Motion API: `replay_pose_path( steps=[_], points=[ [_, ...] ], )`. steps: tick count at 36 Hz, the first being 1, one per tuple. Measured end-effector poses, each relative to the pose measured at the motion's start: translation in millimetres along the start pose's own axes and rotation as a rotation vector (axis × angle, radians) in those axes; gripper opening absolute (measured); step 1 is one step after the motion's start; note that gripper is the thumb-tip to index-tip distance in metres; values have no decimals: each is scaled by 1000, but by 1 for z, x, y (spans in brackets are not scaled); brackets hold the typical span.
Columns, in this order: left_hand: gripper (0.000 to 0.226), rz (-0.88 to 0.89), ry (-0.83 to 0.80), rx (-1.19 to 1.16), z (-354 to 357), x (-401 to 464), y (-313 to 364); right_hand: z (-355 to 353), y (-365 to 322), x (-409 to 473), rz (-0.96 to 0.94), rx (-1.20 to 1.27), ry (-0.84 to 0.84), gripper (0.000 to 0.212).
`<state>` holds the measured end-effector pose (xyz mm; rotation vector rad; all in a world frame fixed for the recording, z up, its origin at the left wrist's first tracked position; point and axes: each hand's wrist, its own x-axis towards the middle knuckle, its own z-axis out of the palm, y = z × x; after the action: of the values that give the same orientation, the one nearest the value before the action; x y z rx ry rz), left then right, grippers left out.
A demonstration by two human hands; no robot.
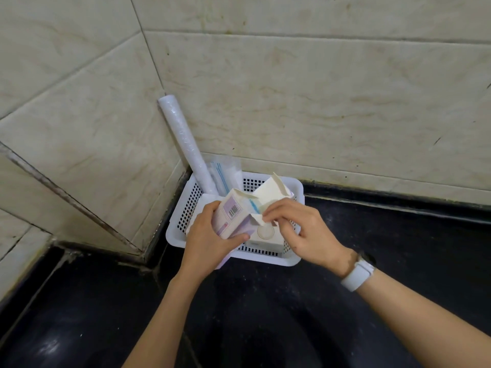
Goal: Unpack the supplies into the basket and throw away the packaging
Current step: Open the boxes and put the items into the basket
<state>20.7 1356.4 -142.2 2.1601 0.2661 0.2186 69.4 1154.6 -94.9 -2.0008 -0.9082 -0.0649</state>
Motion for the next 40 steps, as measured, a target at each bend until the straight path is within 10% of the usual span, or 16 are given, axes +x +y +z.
replay_pose_path(
  steps=[15, 27, 40],
  points=[
    [67, 52, -28, 141, 2, -18, -5, 7, 7, 1, 166, 2, -178, 30],
    [79, 319, -69, 294, -2, -29, -1, -3, 15, -1, 175, -160, -510, 70],
    [77, 271, -61, 191, 4, -32, 6, 19, 8, -16, 31, -284, -199, 77]
  ],
)
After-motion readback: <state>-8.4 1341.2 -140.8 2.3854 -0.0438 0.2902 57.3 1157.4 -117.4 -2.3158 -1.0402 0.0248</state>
